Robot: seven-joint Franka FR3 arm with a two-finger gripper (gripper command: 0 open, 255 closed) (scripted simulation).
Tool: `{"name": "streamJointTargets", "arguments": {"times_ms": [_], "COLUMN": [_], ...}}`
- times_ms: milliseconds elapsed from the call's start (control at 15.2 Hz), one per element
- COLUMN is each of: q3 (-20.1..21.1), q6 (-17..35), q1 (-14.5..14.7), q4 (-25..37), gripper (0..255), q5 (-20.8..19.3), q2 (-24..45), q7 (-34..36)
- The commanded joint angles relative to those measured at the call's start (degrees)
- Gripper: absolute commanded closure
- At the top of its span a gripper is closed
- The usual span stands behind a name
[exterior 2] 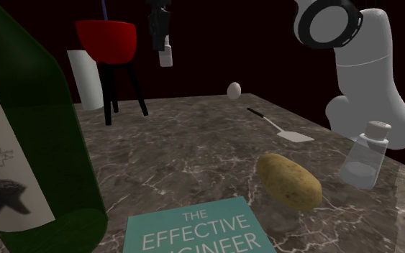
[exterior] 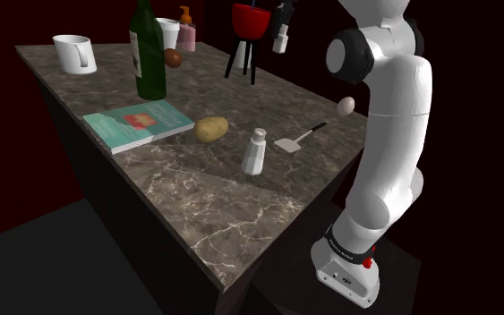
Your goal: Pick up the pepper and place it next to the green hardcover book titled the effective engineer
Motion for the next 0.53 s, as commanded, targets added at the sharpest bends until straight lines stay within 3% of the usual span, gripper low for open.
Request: {"name": "streamJointTargets", "arguments": {"times_ms": [0, 198, 462], "q3": [-0.15, 0.65, 3.06], "q6": [2.61, 6.25, 9.01], "q1": [3.67, 9.07, 13.99], "q4": [-7.23, -17.88, -27.81], "gripper": [255, 255, 255], "q5": [-2.26, -6.12, -10.11], "q2": [-4.88, -12.57, -20.54], "q7": [1.60, 5.52, 11.47]}}
